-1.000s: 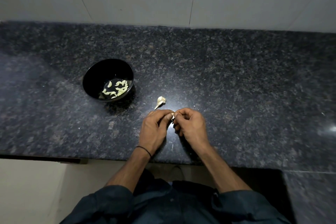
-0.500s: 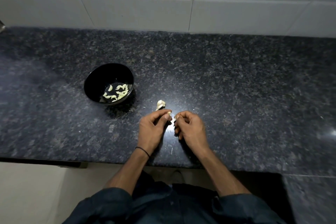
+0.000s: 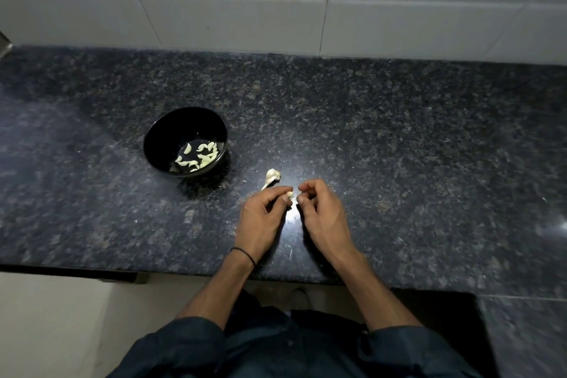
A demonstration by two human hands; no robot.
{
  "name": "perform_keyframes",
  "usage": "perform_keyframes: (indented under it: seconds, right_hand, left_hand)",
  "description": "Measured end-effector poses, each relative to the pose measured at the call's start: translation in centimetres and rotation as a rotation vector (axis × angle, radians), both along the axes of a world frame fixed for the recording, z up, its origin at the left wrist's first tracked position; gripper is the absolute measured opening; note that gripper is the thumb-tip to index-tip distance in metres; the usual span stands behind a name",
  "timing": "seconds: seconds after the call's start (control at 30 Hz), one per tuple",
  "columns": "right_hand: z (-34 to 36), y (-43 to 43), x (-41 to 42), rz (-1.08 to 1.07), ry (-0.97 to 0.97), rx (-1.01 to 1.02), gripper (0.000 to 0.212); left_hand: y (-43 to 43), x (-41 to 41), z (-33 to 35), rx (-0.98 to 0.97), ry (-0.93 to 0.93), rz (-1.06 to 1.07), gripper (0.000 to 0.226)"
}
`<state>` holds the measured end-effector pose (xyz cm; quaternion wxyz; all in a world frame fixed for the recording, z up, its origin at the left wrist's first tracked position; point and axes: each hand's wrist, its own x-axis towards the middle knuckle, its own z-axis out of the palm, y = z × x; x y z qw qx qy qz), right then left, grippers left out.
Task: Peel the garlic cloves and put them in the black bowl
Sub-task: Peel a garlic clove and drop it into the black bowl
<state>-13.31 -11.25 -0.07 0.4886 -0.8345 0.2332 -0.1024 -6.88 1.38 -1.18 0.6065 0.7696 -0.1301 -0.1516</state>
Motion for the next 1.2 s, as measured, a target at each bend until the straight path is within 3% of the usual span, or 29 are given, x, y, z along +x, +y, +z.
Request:
perform_keyframes:
  seconds: [0.1, 0.2, 0.43, 0.67, 0.93, 1.2]
  right_hand:
    - [0.2, 0.0, -0.2, 0.040, -0.063, 0.026, 0.018]
    - [0.4, 0.1, -0.1, 0.081, -0.104, 0.020, 0.008]
    - [-0.2, 0.3, -0.1, -0.024, -0.120, 0.048, 0.008]
    - [-0.5, 0.5, -0.2, -0.025, -0.060, -0.027, 0.012]
    - [-1.0, 0.6, -0.1, -0.017, -0.040, -0.115, 0.010]
    - [-0.7, 0.4, -0.3, -0.035, -0.136, -0.012, 0.006]
  left_hand:
    - [0.1, 0.3, -0.2, 0.018, 0.002, -0.028, 0.018]
    - [0.3, 0.4, 0.2, 0.009, 0.029, -0.055, 0.019]
    - [0.6, 0.2, -0.2, 0.048, -0.013, -0.033, 0.020]
    - [0.3, -0.3, 0.1, 0.024, -0.054, 0.021, 0.003]
    - [0.2, -0.2, -0.1, 0.140, -0.164, 0.003, 0.009]
    - [-0.1, -0.3, 0.1, 0.084, -0.044, 0.031, 0.017]
